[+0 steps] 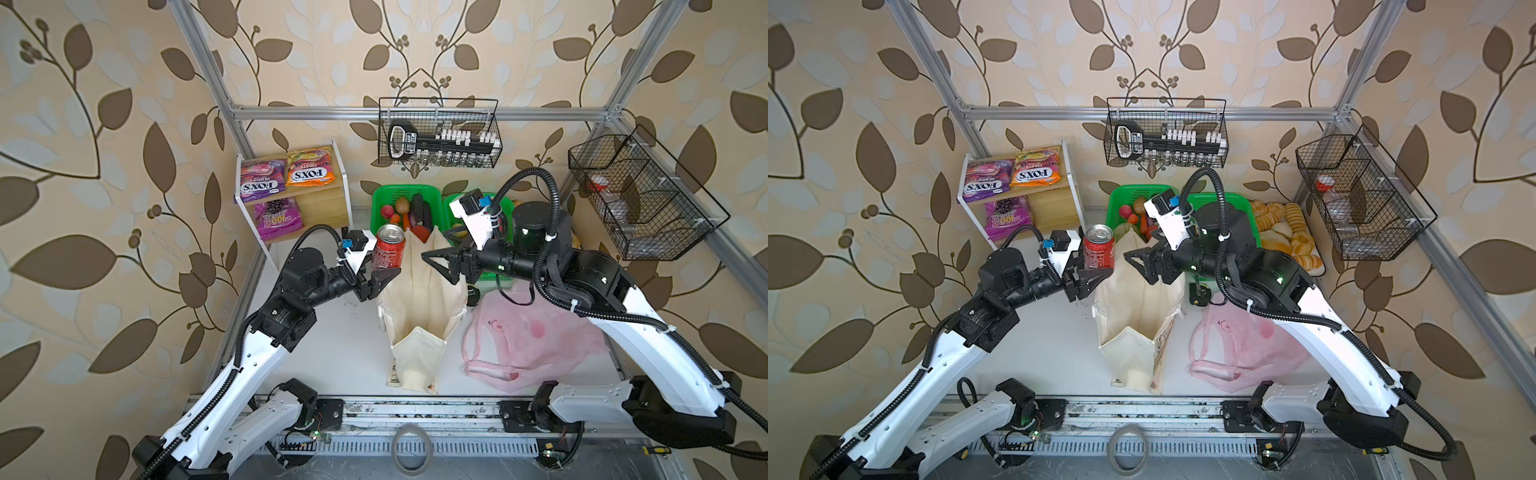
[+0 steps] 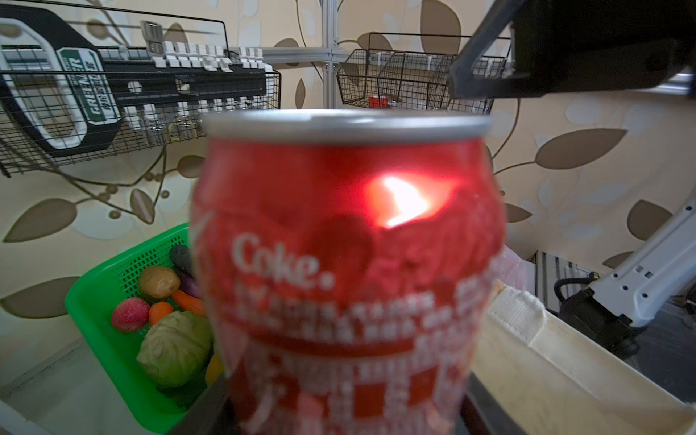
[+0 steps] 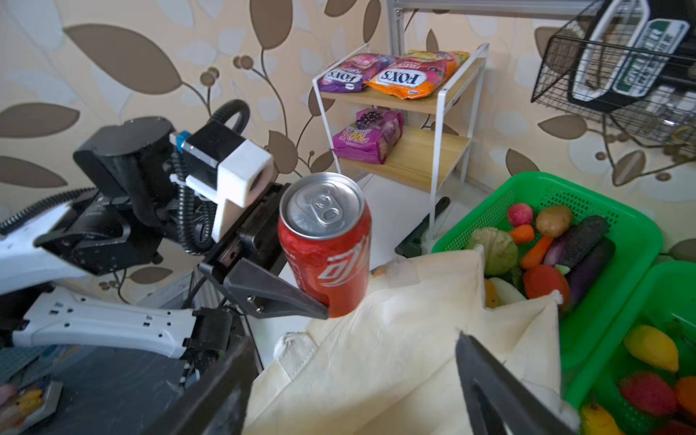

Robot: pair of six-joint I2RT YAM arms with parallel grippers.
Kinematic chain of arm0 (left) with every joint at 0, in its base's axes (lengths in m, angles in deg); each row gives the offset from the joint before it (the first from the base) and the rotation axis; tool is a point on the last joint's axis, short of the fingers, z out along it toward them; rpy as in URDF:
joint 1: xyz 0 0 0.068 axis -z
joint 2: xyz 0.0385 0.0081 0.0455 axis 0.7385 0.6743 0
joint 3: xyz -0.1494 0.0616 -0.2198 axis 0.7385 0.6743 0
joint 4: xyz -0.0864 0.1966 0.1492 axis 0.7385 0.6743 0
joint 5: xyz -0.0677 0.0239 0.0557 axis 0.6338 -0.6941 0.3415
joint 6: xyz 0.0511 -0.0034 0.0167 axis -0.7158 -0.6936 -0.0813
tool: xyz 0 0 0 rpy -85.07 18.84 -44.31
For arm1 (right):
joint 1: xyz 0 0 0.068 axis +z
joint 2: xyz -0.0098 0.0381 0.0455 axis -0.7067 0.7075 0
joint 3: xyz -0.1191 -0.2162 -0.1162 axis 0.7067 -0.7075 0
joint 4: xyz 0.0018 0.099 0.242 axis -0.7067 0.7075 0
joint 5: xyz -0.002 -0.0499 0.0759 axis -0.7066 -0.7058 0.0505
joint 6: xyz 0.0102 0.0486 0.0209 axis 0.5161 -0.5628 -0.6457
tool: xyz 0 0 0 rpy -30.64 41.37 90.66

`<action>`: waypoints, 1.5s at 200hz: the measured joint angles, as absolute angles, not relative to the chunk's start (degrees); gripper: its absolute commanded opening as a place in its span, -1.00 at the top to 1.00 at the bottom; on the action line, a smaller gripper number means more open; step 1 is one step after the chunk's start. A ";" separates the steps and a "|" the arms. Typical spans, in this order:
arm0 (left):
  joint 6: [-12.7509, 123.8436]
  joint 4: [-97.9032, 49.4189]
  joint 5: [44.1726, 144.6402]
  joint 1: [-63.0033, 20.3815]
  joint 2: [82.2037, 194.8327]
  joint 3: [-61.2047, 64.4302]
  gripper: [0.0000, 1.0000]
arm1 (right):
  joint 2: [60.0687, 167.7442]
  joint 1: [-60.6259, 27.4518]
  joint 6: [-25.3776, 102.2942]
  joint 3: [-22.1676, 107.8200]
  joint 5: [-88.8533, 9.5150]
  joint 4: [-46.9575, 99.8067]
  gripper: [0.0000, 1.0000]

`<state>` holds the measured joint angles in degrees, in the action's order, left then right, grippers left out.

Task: Place the mixed food into the grocery bags and tie them
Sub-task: 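Lift the can toward the bag with the left gripper while the right reaches over, then grasp the can with the right gripper while the left gripper releases it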

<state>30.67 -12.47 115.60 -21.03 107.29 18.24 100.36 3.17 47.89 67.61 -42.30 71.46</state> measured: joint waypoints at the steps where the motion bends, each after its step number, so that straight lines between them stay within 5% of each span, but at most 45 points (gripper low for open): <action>1: 30.49 -12.30 115.65 -20.92 107.36 18.13 0.48 | 100.47 3.24 47.93 67.77 -42.26 71.59 -0.73; 61: 25.51 -7.66 116.67 -17.86 109.56 17.43 0.49 | 107.95 3.96 49.85 75.74 -41.56 78.72 -0.86; 133: 20.39 -6.72 118.05 -16.38 110.02 16.77 0.49 | 115.12 4.11 50.22 79.61 -38.35 84.62 -0.65; 182: 18.06 -4.06 117.92 -16.01 110.11 16.05 0.45 | 117.41 4.31 50.18 81.99 -35.74 86.56 -0.32; 217: 17.03 -3.42 117.61 -16.01 110.13 15.94 0.40 | 117.48 4.33 50.18 82.02 -35.26 87.00 0.18; 233: 16.79 -3.29 117.61 -16.01 110.13 15.94 0.20 | 117.48 4.44 50.18 82.02 -35.35 87.13 0.26; 263: 16.61 -3.23 117.42 -16.01 110.11 15.94 -0.69 | 117.39 4.68 50.07 81.97 -36.07 87.00 0.34; 300: 20.44 -5.63 112.19 -16.01 107.86 15.73 -0.85 | 115.58 5.03 49.28 79.02 -43.00 86.93 0.39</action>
